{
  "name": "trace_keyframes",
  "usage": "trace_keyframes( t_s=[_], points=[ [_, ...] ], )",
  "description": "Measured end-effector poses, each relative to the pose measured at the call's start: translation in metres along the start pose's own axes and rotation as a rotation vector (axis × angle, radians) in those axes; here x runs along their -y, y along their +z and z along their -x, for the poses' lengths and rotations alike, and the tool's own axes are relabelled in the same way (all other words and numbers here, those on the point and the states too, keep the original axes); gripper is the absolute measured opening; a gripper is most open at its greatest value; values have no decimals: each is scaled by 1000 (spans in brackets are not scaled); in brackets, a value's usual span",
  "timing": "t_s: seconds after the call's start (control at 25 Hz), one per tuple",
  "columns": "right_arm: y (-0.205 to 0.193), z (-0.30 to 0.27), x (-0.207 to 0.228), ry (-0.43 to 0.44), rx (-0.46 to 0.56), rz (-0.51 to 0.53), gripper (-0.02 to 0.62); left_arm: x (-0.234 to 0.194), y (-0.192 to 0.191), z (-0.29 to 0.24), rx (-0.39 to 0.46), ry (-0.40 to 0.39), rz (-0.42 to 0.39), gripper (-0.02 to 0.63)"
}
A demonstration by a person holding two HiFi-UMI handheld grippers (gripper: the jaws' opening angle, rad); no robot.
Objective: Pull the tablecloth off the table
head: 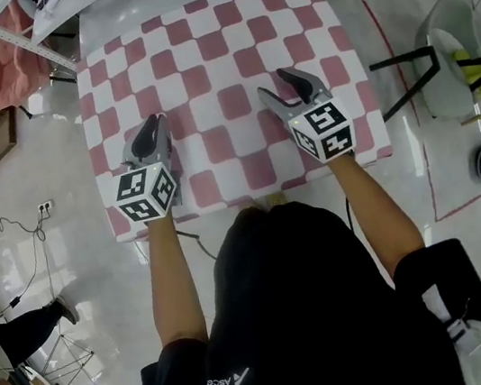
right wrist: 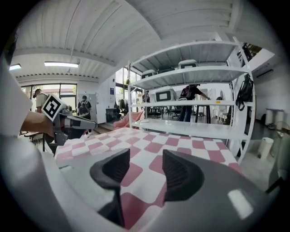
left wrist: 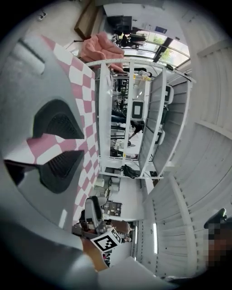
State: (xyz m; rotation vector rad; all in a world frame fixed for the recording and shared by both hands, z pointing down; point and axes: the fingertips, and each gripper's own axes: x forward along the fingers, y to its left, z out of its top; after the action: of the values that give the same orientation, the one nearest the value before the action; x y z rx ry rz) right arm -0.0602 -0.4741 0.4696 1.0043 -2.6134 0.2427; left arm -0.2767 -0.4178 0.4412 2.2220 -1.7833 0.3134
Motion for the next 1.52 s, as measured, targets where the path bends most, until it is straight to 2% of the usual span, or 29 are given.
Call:
trace_keyframes(
  t_s=[0.04,0.08,0.44,0.64,0.8,0.92,1.08,1.16,1.52],
  points=[
    [-6,-5,5,-17,-26,-4,222,-7,-7,-5,-27,14,9,112],
    [-11,-10,10,-36,-50,-7,233,-14,-14,-11,-54,27,18,142],
    [-59,-53,57,-158,-237,-99,300,-64,-69,-55,-292,114,63,286],
    [-81,-70,72,-204,-363,-132,360,-81,-99,-69,-457,170,83,313],
    [-93,-74,72,-204,-455,-148,368,-86,-122,-66,-569,185,115,319],
    [-101,-74,72,-208,-494,-167,373,-87,-131,-65,-605,184,129,324],
    [-101,-76,72,-219,-489,-165,371,-86,-129,-68,-619,180,111,321],
    [-100,-77,70,-210,-488,-158,342,-83,-129,-69,-613,174,97,288],
    [-98,-84,50,-187,-502,-138,125,-74,-128,-72,-601,130,65,164]
  ],
)
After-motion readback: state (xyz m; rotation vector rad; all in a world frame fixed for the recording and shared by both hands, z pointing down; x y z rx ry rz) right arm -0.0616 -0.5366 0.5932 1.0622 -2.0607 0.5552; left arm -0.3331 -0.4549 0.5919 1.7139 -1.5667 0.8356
